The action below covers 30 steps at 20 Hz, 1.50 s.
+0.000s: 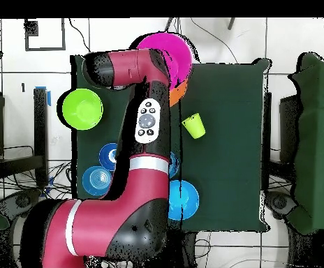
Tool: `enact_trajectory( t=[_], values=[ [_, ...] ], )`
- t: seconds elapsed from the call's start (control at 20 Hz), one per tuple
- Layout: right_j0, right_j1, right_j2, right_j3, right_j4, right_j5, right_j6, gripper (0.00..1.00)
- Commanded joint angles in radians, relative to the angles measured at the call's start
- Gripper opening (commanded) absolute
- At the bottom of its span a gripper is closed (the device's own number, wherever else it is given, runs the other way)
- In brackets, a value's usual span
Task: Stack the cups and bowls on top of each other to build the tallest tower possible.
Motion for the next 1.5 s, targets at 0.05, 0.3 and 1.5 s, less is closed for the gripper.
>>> enact_trajectory(
  t=[0.05,0.3,1.5],
  values=[
    [-0.014,-0.007,0.126,0.137,0.013,-0.008,-0.002,1.00],
    [-0.019,-0.017,0.132,0.144,0.015,0.000,-0.013,1.00],
    [-0.069,-0.098,0.205,0.251,0.024,-0.007,-0.078,1.00]
  ],
)
